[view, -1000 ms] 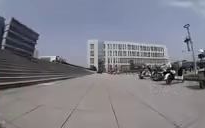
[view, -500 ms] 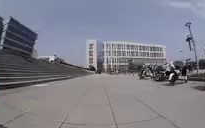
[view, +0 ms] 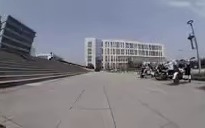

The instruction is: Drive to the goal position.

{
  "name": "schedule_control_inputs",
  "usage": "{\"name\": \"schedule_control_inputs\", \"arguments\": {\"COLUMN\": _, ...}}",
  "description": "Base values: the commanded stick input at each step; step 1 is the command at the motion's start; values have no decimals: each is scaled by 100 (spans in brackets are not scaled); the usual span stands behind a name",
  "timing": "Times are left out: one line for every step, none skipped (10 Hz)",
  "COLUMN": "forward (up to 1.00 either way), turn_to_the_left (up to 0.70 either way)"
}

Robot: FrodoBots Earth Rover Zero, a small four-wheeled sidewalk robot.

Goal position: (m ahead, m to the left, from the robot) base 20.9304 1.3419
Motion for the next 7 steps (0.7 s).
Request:
{"name": "schedule_control_inputs", "arguments": {"forward": 70, "turn_to_the_left": 0}}
{"name": "schedule_control_inputs", "arguments": {"forward": 70, "turn_to_the_left": 0}}
{"name": "schedule_control_inputs", "arguments": {"forward": 70, "turn_to_the_left": 0}}
{"name": "schedule_control_inputs", "arguments": {"forward": 70, "turn_to_the_left": 0}}
{"name": "schedule_control_inputs", "arguments": {"forward": 70, "turn_to_the_left": 0}}
{"name": "schedule_control_inputs", "arguments": {"forward": 70, "turn_to_the_left": 0}}
{"name": "schedule_control_inputs", "arguments": {"forward": 70, "turn_to_the_left": 0}}
